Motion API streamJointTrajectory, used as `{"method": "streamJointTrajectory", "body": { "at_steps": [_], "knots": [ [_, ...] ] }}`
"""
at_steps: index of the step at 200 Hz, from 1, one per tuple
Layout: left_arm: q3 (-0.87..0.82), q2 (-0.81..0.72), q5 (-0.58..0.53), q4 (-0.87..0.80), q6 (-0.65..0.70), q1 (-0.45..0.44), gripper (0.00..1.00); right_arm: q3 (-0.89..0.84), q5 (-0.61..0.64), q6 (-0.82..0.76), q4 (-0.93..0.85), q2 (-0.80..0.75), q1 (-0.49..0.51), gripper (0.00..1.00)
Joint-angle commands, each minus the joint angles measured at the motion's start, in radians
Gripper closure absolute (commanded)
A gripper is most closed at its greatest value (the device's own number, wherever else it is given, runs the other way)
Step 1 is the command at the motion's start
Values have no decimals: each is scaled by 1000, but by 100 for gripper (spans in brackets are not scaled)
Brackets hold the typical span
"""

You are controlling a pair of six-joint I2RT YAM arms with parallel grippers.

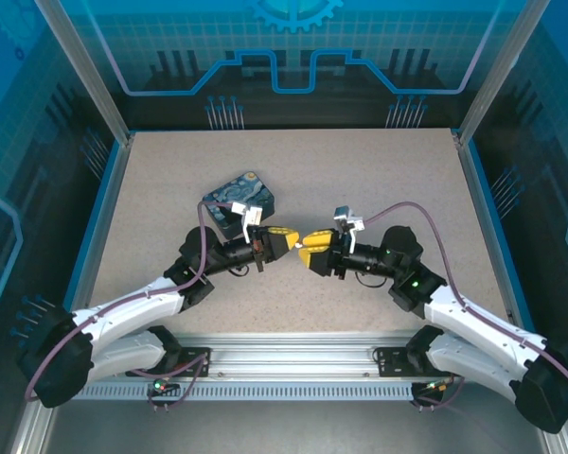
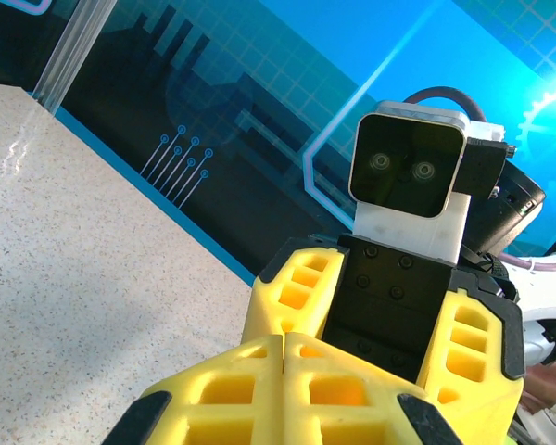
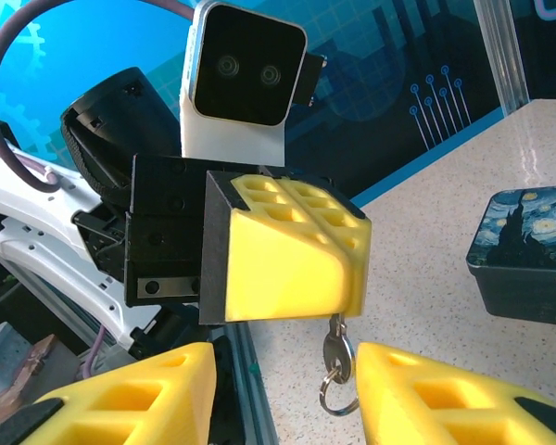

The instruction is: Unlock the padlock with the key

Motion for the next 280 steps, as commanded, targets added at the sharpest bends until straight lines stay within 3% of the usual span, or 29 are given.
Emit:
{"method": "streamJointTrajectory", "body": {
  "at_steps": [1, 194, 280],
  "knots": [
    [1, -22, -17, 33, -1, -8, 100, 31, -4, 1, 30, 10, 17, 57],
    [-17, -32, -34, 37, 0, -8, 100, 42, 3, 17, 64, 38, 30, 84],
    [-22, -19, -29, 61, -11, -7, 100, 57, 8, 44, 78, 57, 36, 89]
  ]
}}
